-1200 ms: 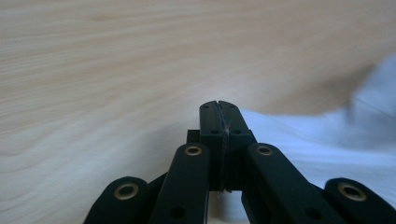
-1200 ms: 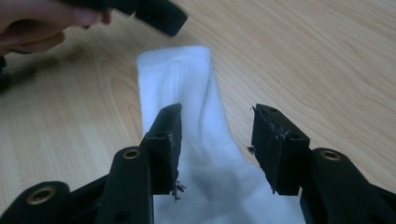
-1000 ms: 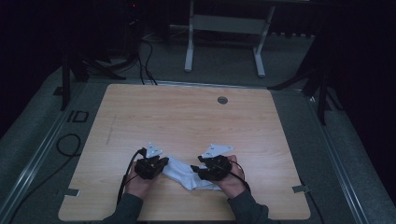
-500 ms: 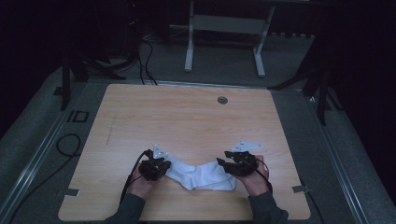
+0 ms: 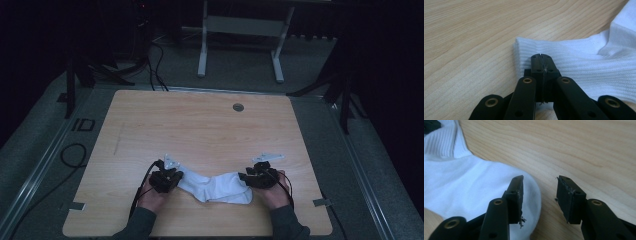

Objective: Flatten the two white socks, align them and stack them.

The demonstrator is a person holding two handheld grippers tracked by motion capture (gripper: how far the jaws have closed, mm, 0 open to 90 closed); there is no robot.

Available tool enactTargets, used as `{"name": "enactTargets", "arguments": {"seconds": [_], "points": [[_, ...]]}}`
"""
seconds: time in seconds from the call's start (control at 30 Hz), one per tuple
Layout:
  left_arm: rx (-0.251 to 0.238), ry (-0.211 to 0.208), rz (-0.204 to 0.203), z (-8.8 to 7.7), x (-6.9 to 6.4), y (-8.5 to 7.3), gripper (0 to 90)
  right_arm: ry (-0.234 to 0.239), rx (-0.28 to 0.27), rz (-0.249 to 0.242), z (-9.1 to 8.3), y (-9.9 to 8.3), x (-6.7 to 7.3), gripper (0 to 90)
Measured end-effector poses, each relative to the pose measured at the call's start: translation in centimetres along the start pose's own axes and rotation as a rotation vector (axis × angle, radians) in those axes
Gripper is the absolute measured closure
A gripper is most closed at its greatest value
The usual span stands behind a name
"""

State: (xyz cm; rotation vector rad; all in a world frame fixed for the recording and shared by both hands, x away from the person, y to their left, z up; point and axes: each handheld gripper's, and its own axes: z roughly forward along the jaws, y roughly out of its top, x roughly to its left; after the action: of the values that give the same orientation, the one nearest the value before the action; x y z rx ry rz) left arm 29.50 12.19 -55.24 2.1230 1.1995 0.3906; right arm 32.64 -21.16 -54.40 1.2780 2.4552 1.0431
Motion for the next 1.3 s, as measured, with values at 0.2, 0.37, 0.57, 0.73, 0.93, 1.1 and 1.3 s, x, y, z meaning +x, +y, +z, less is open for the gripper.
{"name": "enactTargets", "arguments": {"seconds": [0.2,0.37,0.57,0.73,0.93,1.1,1.3], "points": [[0.002,-0.009,0.000,0.0,0.1,0.0,89.6,0.028,0.034,0.010,0.5,-0.3,-0.2,75.8],[0.002,-0.012,-0.004,0.0,0.2,0.0,89.6,0.010,0.012,-0.025,-0.3,-0.1,0.3,87.1],[0.001,-0.016,-0.007,0.0,0.2,0.0,89.6,-0.006,-0.034,-0.041,-2.1,0.3,1.1,87.4],[0.001,-0.018,-0.008,0.0,0.3,0.0,89.6,-0.005,-0.071,-0.043,-3.9,0.4,1.7,87.4],[0.000,-0.019,-0.011,0.0,0.3,-0.1,89.6,-0.015,-0.101,-0.044,-6.1,0.3,2.0,87.4],[0.000,-0.019,-0.011,-0.1,0.3,-0.1,89.6,-0.012,-0.099,-0.038,-6.8,0.0,2.1,87.3],[0.001,-0.019,-0.011,-0.1,0.3,-0.1,89.6,0.013,-0.047,-0.036,-6.5,-0.6,2.4,87.1]]}}
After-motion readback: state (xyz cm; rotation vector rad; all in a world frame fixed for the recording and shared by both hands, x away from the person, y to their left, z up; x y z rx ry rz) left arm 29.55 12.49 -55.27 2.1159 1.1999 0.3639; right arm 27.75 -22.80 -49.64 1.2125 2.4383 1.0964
